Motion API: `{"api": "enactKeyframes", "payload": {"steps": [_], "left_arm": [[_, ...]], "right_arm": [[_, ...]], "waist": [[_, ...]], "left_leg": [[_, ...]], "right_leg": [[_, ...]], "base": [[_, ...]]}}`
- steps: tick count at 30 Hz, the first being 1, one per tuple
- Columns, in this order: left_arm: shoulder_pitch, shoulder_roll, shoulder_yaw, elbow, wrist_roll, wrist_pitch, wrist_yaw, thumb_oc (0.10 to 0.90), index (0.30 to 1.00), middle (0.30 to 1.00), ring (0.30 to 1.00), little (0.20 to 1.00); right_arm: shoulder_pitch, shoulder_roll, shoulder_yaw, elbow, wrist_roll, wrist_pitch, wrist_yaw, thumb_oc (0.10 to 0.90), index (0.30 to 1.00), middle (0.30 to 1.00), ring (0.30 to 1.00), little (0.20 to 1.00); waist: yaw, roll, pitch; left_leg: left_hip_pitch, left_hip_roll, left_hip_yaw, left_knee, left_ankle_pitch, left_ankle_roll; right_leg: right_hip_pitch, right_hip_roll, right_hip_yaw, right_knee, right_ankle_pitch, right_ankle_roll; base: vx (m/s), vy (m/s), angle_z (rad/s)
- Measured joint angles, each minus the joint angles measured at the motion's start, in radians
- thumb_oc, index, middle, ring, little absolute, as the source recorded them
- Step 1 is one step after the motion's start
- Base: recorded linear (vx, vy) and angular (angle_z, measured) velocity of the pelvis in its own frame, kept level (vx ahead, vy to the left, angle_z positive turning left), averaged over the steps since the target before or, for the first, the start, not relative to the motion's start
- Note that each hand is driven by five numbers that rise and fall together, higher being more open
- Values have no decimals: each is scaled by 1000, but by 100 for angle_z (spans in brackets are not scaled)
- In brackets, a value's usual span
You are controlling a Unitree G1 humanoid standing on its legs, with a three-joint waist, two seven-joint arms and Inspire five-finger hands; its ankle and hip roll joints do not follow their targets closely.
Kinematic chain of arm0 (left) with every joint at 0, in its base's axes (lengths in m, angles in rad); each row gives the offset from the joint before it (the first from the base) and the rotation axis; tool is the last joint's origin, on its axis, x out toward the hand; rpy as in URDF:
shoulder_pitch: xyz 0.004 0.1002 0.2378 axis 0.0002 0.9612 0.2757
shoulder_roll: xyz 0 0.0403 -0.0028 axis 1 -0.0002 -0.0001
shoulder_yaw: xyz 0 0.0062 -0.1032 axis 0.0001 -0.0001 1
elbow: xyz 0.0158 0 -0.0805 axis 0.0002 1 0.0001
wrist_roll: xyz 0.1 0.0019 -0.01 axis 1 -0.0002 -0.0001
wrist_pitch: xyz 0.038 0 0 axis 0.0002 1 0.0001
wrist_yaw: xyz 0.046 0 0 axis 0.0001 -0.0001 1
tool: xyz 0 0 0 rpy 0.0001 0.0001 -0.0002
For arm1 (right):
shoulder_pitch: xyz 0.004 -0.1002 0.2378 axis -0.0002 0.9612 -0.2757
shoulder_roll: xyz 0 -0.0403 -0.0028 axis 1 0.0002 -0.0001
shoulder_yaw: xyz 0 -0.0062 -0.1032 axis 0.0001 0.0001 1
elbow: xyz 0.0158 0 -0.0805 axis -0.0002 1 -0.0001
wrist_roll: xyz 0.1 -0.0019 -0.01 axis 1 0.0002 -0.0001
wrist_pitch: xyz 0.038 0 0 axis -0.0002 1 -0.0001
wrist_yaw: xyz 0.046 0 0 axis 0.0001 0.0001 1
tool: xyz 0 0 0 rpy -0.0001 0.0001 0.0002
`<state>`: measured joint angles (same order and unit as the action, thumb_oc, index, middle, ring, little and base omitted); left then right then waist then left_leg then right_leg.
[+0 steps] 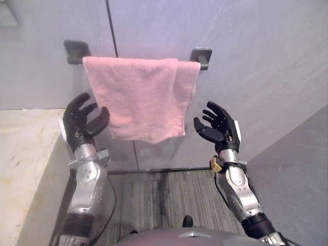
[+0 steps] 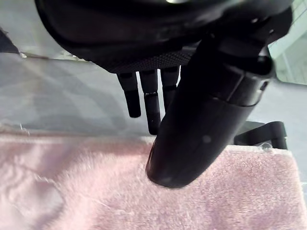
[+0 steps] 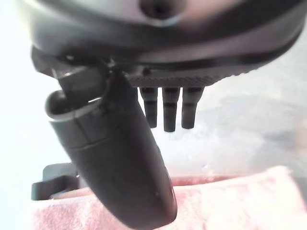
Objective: Organize the bathroom.
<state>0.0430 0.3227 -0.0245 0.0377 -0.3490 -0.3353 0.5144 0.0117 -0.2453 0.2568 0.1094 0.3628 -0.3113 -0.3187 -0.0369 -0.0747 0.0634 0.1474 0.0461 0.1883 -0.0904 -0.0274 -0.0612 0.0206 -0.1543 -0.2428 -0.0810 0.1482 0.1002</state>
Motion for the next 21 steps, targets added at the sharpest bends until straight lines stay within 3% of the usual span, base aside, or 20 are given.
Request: {"api": "enactKeyframes", "payload": {"steps": [11, 18, 21], "left_arm": [[56, 8, 8, 14, 0, 35, -88, 800, 900, 900, 900, 900], [129, 9, 11, 102, -36, 80, -152, 800, 900, 900, 900, 900], [154, 9, -1, 196, -46, 101, -198, 800, 900, 900, 900, 900]], "right_arm": [[90, -1, -76, 12, -6, 0, 2, 800, 900, 900, 900, 900], [147, -1, -96, 133, -45, 7, 7, 800, 900, 900, 900, 900], [164, 0, -105, 255, -123, 31, 14, 800, 900, 900, 900, 900]], "waist": [[-24, 0, 21], [-25, 0, 25], [-28, -3, 34]], "left_leg": [[1, -1, 6, 0, -1, 0], [-1, 1, 27, 0, -5, 4], [-3, -3, 32, 0, -8, 10]], "right_leg": [[-1, 0, 5, 0, 3, 1], [-16, 0, 29, 0, 12, 5], [-22, -1, 30, 0, 25, 13]], "base": [[-48, 2, -2], [-101, 17, -9], [-125, 26, -6]]}}
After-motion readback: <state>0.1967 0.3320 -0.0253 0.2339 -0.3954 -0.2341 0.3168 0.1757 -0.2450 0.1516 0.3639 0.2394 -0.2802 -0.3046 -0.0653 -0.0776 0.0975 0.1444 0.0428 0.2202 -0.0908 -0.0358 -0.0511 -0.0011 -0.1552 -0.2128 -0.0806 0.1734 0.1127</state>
